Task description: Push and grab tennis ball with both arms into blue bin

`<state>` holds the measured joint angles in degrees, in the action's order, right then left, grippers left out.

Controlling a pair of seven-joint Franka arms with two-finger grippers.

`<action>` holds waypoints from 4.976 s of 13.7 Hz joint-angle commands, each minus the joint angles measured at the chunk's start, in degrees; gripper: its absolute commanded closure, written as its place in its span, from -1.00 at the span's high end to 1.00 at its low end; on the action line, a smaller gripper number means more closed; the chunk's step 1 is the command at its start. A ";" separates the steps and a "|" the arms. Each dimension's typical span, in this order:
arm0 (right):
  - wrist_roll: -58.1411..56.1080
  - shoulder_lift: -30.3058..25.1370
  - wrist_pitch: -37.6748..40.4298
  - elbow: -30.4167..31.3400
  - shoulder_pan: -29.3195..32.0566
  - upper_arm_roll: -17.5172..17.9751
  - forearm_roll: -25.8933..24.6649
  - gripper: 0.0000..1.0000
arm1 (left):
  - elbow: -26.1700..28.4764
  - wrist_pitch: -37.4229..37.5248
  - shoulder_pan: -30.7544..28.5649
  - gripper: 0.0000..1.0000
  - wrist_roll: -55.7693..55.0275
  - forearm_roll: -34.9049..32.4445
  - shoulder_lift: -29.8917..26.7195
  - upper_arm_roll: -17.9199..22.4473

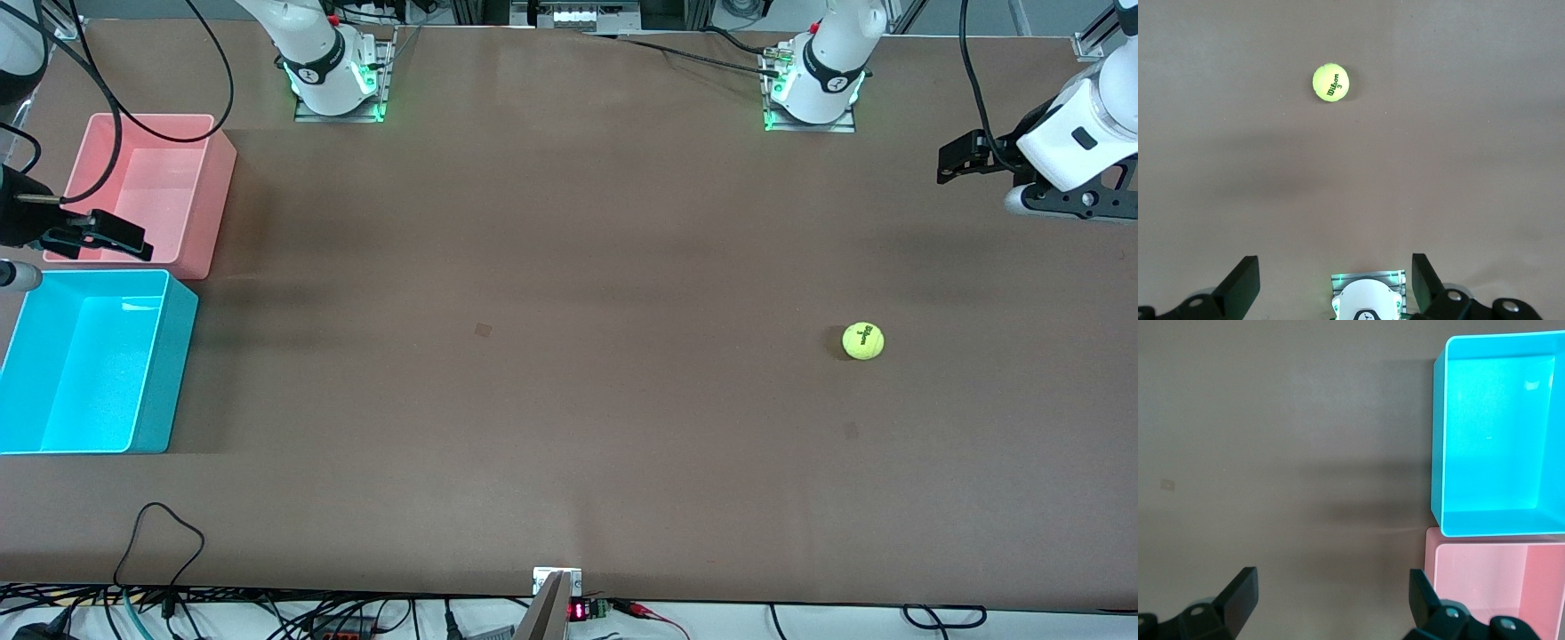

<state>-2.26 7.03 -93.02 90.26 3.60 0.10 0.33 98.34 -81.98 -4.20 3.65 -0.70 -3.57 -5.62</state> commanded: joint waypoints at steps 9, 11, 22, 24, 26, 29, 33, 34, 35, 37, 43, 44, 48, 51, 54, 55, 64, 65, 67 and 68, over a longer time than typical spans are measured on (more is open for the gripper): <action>-0.29 2.55 3.73 0.44 -1.58 0.69 0.47 1.00 | -4.83 5.16 -0.01 -0.74 0.66 -0.71 5.59 -0.36; -0.29 2.55 4.34 0.44 -1.67 0.69 0.47 1.00 | -4.83 5.16 -0.01 -0.99 0.83 -0.88 5.59 -0.36; -0.90 2.81 6.54 0.44 -2.02 0.69 0.47 1.00 | -3.51 -0.17 -0.63 -1.00 43.40 -13.97 12.00 -0.36; -0.81 2.81 6.54 0.44 -2.02 0.78 0.47 1.00 | -1.76 -4.57 -1.94 -1.00 54.05 -14.16 14.37 -0.27; -0.90 2.47 6.36 0.09 -2.11 0.78 0.73 1.00 | 3.75 -13.25 -3.34 -1.00 61.36 -14.42 14.47 -0.27; -0.90 2.20 6.10 0.09 -1.93 0.69 0.99 1.00 | 11.50 -25.82 -6.07 -1.00 67.43 -14.42 14.56 -0.36; -0.73 3.42 5.66 0.44 -3.07 0.87 0.99 1.00 | 14.95 -33.59 -9.05 -1.00 70.17 -14.33 17.89 -0.36; -0.64 4.47 5.66 0.44 -3.51 0.87 0.99 1.00 | 14.86 -33.95 -9.76 -1.00 72.18 -14.33 19.03 -0.36; -0.20 5.44 5.22 0.44 -4.73 0.87 0.99 1.00 | 14.77 -34.47 -9.86 -1.00 74.03 -14.42 19.74 -0.36; 0.06 7.29 4.52 0.44 -6.67 0.78 0.30 1.00 | 14.95 -37.10 -10.03 -1.00 76.15 -14.33 20.79 -0.36; -0.29 7.56 4.52 0.61 -6.33 0.60 0.03 1.00 | 18.80 -48.60 -11.35 -1.00 83.98 -15.47 23.00 -0.18; -0.29 7.65 4.52 0.61 -6.24 0.60 0.03 1.00 | 20.03 -50.89 -11.35 -1.00 83.98 -16.87 23.00 -0.18; -0.29 8.00 3.82 0.70 -6.32 0.43 0.03 1.00 | 21.98 -55.65 -12.93 -1.00 85.20 -18.20 23.96 -0.18; -0.20 8.00 3.20 1.49 -6.33 0.43 0.03 1.00 | 21.89 -60.73 -14.25 -1.00 88.45 -18.20 26.33 -0.18; -0.20 6.34 -2.40 8.23 -6.68 0.43 0.03 1.00 | 21.98 -63.22 -17.67 -1.00 92.23 -18.20 28.36 -0.18; -0.37 5.20 -5.21 11.22 -6.76 0.43 0.03 1.00 | 21.81 -63.22 -18.03 -1.00 93.20 -18.20 28.36 -0.01; -3.45 -3.68 -23.15 31.27 -6.24 0.43 -0.24 1.00 | 23.47 -63.48 -15.92 -1.00 82.77 -20.40 30.37 -6.21; -3.45 -4.21 -25.34 33.38 -5.89 0.43 -0.24 1.00 | 23.47 -63.48 -16.18 -1.00 78.66 -20.40 30.47 -10.25; -3.71 -5.01 -29.83 37.34 -4.84 0.43 -0.24 1.00 | 23.04 -63.39 -16.10 -1.00 70.92 -20.40 30.38 -16.32; -4.24 -5.01 -31.33 38.31 -4.48 0.43 -0.24 1.00 | 23.03 -62.78 -16.19 -0.99 67.23 -20.40 30.03 -18.79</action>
<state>-4.80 4.52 -120.72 124.25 -2.26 0.35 0.44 121.72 -145.30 -19.79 77.10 -19.96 26.90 -20.19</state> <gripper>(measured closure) 0.000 0.991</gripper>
